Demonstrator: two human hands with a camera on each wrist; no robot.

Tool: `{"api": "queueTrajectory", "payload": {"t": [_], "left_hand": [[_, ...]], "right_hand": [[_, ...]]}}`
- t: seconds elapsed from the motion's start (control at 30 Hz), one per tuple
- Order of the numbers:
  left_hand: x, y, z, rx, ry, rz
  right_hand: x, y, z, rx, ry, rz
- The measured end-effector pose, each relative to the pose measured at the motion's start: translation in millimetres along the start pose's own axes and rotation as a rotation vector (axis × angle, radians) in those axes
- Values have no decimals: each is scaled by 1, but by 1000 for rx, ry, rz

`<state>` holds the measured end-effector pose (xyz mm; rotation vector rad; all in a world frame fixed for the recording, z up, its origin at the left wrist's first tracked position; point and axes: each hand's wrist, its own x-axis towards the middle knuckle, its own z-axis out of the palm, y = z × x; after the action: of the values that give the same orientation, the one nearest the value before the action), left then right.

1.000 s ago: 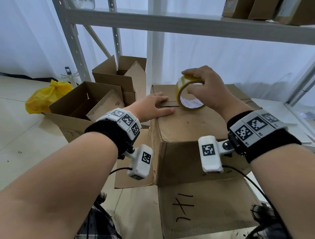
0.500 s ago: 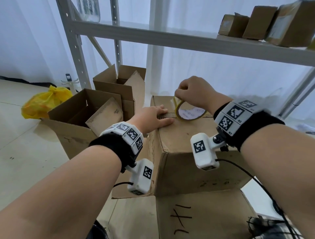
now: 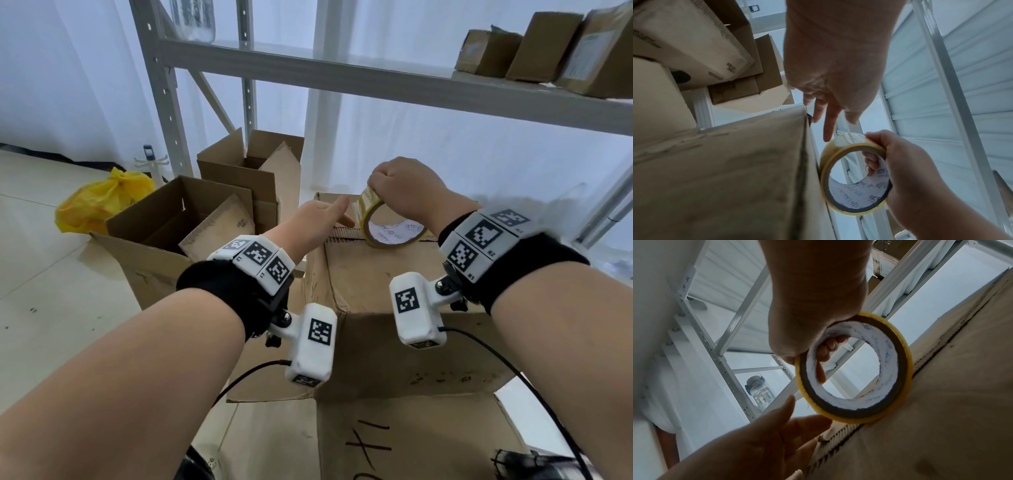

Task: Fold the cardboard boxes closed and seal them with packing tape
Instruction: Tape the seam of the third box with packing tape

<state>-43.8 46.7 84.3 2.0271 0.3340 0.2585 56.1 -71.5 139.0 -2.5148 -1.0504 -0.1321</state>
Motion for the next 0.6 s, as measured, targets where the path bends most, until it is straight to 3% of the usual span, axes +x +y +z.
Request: {"api": "queueTrajectory", "payload": {"t": [0.4, 0.6], "left_hand": [[5, 4, 2, -213, 45, -139], [1, 10, -3, -164, 72, -69]], "right_hand": [[-4, -8, 1, -71, -14, -20], [-5, -11, 1, -148, -38, -35]]}}
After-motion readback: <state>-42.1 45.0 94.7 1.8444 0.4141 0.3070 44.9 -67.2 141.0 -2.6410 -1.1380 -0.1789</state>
